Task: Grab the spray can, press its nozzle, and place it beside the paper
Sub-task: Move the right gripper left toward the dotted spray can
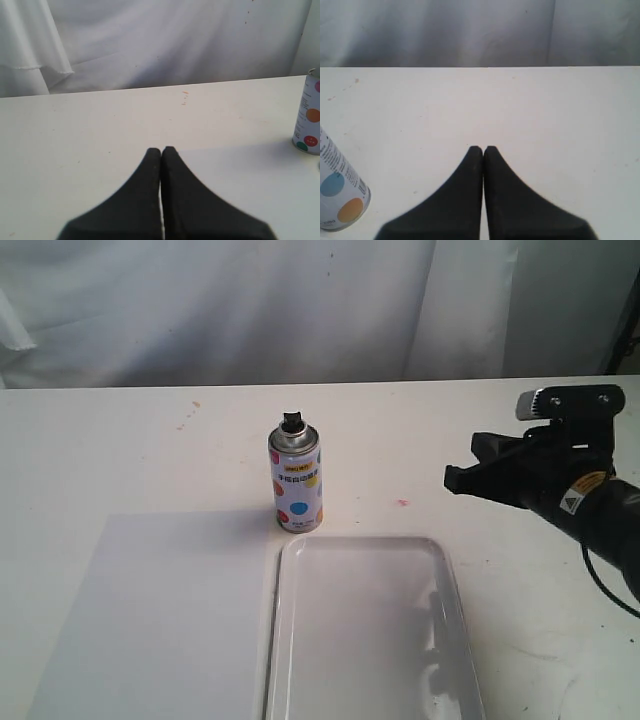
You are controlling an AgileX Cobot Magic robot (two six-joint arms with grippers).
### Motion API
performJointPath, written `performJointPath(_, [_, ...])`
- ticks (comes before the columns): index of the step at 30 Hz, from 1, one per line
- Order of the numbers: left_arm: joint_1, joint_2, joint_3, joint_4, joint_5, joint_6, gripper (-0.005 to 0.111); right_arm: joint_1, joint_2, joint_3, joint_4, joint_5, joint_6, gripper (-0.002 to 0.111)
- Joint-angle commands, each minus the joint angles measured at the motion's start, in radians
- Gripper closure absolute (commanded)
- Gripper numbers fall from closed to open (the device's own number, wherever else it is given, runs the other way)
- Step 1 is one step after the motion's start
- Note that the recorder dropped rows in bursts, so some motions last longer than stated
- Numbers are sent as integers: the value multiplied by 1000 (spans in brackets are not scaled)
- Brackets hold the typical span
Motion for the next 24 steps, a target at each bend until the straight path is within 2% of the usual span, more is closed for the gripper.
performJointPath(1, [-6,-4,4,-2,-3,-3,107,2,42,-15,-102,-21,44,108])
performJointPath(5, [-6,-4,4,-2,-3,-3,107,2,49,-72,-282,-66,42,108])
performJointPath(8, [-6,-4,4,-2,-3,-3,107,2,109,-171,-490,-63,51,108])
performJointPath(12, [-6,-4,4,-2,-3,-3,107,2,208,-247,-676,-67,172,107])
performJointPath(16, [-6,-4,4,-2,-3,-3,107,2,247,-253,-705,-107,201,90])
performJointPath(19, [-6,-4,4,-2,-3,-3,107,2,251,-253,-705,-135,213,69])
performJointPath(21, [-6,-4,4,-2,-3,-3,107,2,251,-253,-701,-161,222,50])
performJointPath(24, [-6,-4,4,-2,-3,-3,107,2,251,-253,-659,-168,235,32])
